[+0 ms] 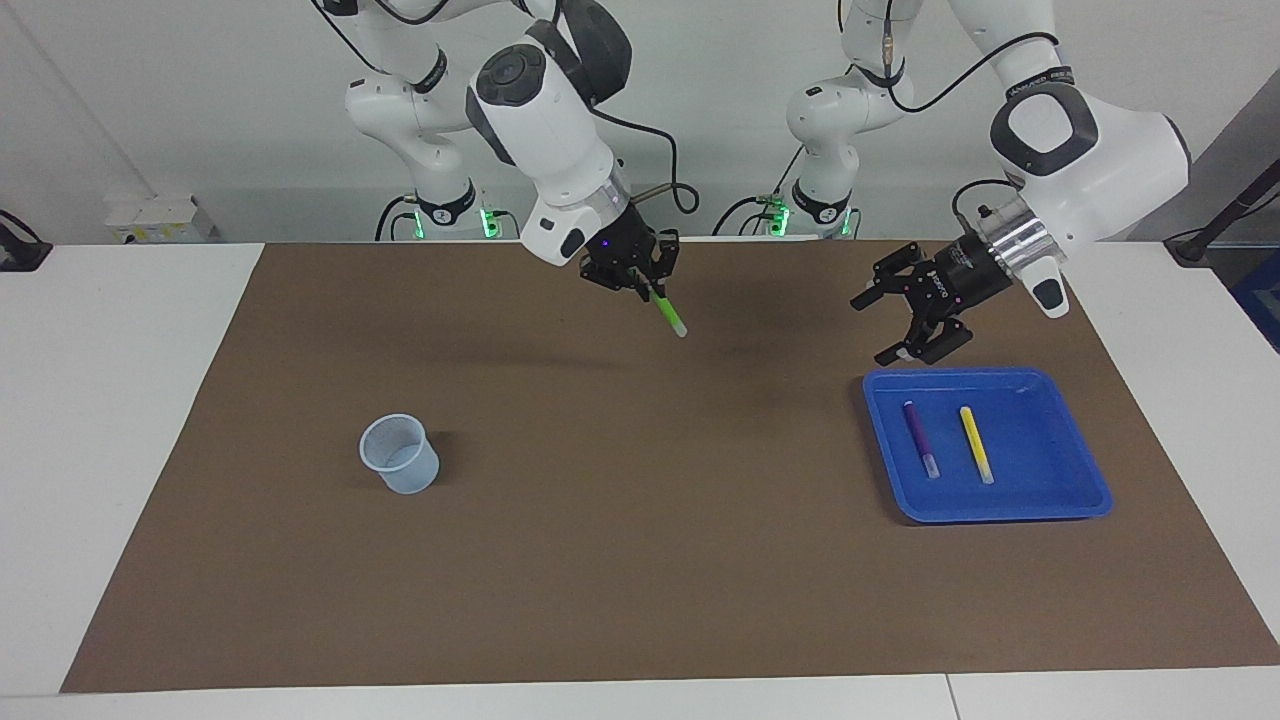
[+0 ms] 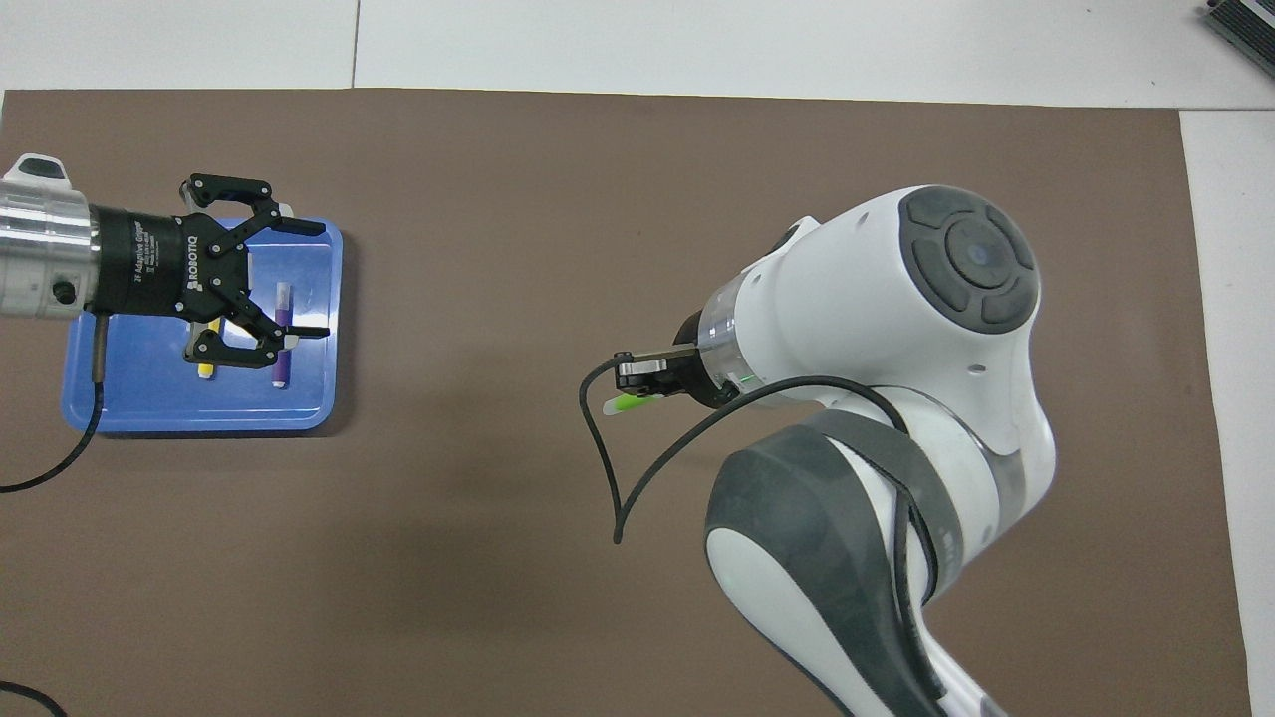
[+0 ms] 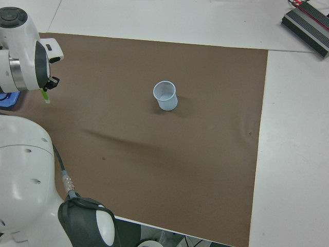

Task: Right arm passes pens to left for tray arrangement
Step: 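Carry the green pen toward the left gripper while the left gripper opens, then close the left gripper on the green pen beside the right gripper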

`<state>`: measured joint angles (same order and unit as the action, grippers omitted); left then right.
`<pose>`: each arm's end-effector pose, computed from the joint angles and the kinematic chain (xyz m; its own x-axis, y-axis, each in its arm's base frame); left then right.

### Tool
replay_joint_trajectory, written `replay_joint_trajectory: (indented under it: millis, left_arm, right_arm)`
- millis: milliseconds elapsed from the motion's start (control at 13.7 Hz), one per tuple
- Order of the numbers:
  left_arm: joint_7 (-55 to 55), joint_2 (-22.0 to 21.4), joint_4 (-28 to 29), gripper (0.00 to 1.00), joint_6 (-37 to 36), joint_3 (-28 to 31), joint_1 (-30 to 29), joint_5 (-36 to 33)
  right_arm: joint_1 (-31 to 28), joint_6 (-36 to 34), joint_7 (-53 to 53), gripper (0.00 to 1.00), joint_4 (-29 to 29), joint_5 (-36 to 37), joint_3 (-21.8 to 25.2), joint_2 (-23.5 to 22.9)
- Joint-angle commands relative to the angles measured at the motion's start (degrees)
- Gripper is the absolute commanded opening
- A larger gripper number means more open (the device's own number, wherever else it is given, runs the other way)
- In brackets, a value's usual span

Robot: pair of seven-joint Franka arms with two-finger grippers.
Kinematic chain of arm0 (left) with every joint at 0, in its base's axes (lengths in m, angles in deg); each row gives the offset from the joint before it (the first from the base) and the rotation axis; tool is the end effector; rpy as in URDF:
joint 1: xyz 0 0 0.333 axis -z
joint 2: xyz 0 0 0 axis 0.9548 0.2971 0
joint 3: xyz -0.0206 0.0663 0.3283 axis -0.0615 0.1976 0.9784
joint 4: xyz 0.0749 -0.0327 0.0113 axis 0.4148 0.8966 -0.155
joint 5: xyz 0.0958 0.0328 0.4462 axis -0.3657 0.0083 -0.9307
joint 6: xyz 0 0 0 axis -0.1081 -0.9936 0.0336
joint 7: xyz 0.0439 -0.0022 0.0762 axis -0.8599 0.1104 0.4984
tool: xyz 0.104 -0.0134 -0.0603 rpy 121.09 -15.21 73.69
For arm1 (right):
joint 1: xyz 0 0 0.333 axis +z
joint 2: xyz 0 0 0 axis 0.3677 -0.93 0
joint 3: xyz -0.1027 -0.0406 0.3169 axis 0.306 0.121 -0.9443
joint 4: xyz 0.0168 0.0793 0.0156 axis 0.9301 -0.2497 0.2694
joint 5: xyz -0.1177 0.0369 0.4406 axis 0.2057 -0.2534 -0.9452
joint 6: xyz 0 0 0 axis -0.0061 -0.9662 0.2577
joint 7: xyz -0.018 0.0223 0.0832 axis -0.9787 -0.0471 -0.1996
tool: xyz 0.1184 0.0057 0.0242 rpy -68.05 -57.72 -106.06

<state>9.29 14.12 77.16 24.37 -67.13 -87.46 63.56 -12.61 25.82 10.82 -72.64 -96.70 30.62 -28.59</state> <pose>0.6369 -0.1048 0.5173 0.0322 0.7359 -0.6763 0.9994 -0.0136 0.0328 0.5798 0.3954 0.5354 0.9798 -0.1504 -0.1315 -0.1953 -0.8596 -0.4722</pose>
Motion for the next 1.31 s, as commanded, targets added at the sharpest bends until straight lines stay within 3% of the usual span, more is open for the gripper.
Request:
replay_joint_trajectory:
  millis: [0,219,437,1238]
  left_arm:
    - [0.61,-3.76,4.95,0.98,0.42,0.6,3.03,0.88]
    - [0.87,-3.94,5.4,0.98,-0.01,0.6,4.55,0.71]
    - [0.0,-5.78,8.73,0.97,-0.45,0.6,6.2,0.71]
    - [1.05,-8.07,10.49,0.95,-2.57,0.6,11.39,0.44]
  right_arm:
    - [2.19,4.71,-10.43,0.0,-0.64,-3.93,-0.01,0.07]
    - [2.37,7.09,-16.09,0.0,-0.64,-11.22,0.08,0.07]
    - [2.37,6.83,-16.09,0.0,-0.73,-11.23,0.08,0.07]
    - [3.68,8.41,-16.97,0.0,-1.34,-11.32,0.08,0.24]
